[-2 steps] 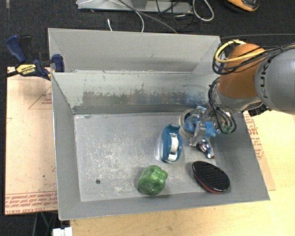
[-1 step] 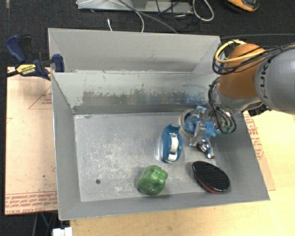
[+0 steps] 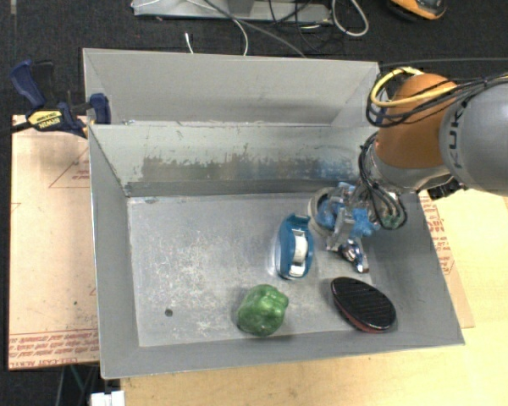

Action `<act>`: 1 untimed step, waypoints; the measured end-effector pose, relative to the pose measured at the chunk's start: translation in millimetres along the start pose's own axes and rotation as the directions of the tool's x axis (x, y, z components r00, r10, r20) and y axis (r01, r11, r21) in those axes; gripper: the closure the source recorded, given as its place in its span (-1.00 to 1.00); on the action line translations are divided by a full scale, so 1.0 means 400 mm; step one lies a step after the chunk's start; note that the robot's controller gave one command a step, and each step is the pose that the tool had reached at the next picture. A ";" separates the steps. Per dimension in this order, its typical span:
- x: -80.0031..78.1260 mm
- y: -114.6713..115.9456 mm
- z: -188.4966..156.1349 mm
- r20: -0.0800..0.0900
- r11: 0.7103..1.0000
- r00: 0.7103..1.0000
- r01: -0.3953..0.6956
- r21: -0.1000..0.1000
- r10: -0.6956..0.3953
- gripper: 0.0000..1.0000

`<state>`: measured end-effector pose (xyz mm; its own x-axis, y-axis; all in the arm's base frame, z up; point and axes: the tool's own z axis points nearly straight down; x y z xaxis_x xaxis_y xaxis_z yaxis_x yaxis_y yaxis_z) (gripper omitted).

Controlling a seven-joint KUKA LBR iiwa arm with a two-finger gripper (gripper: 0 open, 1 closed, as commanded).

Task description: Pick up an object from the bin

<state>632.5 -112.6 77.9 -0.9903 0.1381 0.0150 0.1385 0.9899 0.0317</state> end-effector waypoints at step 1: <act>-0.001 0.003 -0.026 0.004 1.000 1.000 0.000 -0.001 0.000 1.00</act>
Offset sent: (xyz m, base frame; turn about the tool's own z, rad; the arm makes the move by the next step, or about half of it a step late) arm -0.0007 0.0005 0.0792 0.0000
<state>633.1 -111.8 88.5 -0.9903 0.1382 0.0107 0.1385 0.9898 0.0330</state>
